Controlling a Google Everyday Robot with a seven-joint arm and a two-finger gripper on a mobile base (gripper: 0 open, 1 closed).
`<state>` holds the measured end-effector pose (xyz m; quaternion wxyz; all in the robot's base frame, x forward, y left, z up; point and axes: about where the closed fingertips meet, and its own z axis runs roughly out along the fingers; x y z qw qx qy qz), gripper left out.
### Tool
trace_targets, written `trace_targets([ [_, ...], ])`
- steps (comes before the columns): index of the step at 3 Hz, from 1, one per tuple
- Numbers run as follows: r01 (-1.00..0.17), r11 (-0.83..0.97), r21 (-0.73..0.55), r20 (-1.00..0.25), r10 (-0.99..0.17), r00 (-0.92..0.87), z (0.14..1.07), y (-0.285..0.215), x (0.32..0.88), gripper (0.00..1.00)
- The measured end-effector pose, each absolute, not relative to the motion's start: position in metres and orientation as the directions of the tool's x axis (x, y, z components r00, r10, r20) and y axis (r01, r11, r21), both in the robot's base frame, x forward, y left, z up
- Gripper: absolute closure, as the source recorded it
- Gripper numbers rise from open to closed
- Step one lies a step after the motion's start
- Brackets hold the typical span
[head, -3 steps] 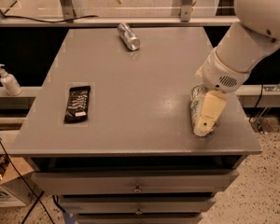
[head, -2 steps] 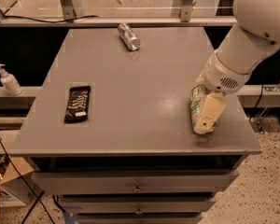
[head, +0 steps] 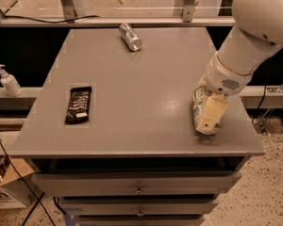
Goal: Pick 7up can
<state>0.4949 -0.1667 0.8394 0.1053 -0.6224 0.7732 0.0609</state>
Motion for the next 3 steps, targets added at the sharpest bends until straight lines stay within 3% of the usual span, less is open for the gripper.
trace_targets([
  [1,-0.979,0.178,-0.102,-0.278,-0.950,-0.143,0.879,-0.151,0.504,0.87],
  [2,-0.977,0.126,-0.174,-0.348,-0.936,-0.059,0.936,-0.130,0.517,1.00],
  [3,-0.971,0.088,-0.222,-0.429,-0.903,0.016,0.993,-0.111,0.530,1.00],
])
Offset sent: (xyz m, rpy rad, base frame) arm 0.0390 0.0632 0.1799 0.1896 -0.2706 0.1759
